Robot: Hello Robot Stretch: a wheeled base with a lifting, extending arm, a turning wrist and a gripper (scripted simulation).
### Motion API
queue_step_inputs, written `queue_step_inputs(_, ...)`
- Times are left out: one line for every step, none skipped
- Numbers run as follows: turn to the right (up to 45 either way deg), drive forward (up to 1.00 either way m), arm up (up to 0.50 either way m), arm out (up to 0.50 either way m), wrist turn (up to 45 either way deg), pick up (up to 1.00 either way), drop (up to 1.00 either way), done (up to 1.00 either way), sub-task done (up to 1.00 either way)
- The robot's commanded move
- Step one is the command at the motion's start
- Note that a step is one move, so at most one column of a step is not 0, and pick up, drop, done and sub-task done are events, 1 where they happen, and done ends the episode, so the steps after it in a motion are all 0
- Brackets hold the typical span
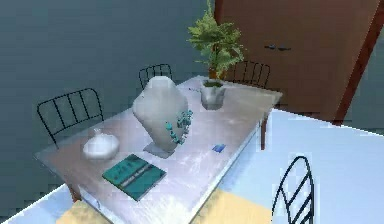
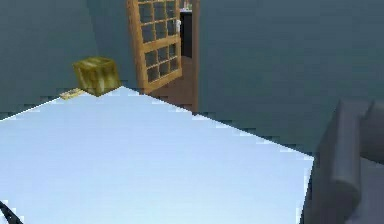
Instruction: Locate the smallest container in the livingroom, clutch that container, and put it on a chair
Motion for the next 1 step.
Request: queue_step_inputs(0.0,0.15,0.00,0.00,0.0,0.00,0.00,0.00,0.00)
